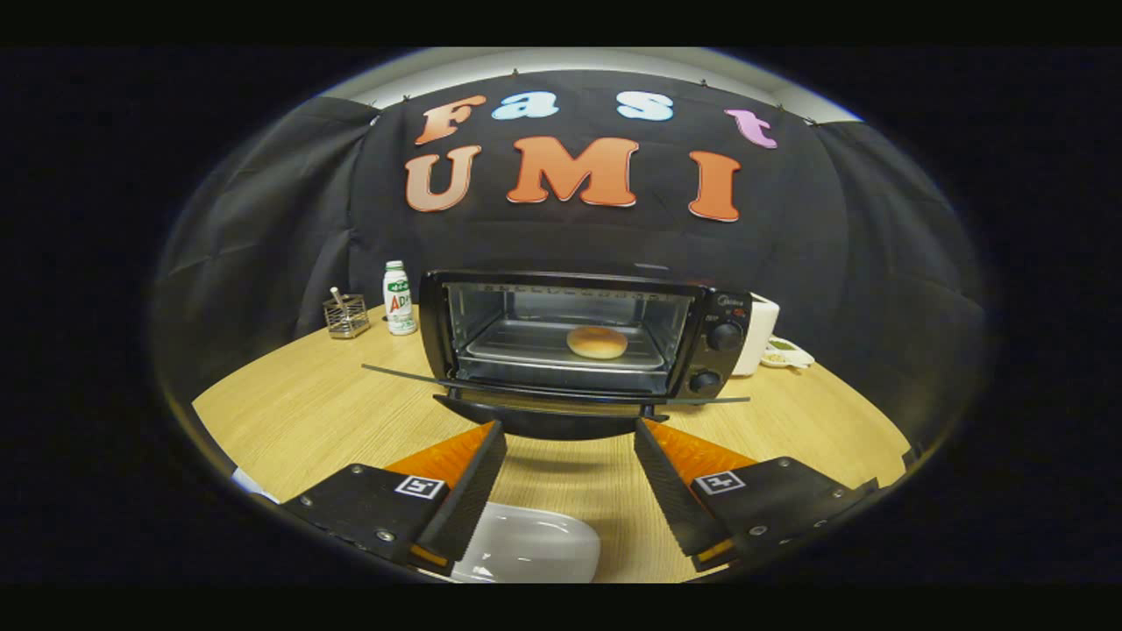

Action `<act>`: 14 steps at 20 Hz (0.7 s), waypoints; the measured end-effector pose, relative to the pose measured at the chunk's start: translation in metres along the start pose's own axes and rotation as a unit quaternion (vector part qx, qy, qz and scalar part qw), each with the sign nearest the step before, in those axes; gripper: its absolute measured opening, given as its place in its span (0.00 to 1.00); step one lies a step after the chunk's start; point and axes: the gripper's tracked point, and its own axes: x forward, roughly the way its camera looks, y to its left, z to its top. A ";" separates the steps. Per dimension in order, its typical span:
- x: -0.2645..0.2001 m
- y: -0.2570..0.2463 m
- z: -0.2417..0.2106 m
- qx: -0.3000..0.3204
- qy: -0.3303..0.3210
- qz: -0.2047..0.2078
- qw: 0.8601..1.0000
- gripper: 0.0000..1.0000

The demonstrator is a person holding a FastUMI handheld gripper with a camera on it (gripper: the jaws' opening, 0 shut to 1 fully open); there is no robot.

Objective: Open the toaster oven, put the food inside, and close the toaster oven door.

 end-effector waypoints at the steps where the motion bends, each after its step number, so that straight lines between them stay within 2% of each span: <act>1: 0.009 -0.001 -0.006 -0.016 0.006 -0.007 1.000 0.88; 3: 0.022 0.003 -0.026 -0.038 0.043 -0.002 0.998 0.89; 5: 0.027 0.015 -0.034 -0.021 0.045 0.027 0.998 0.88; 7: 0.037 0.021 -0.023 0.003 0.034 0.041 0.999 0.87; 14: 0.053 0.013 0.013 0.004 -0.012 0.024 1.000 0.86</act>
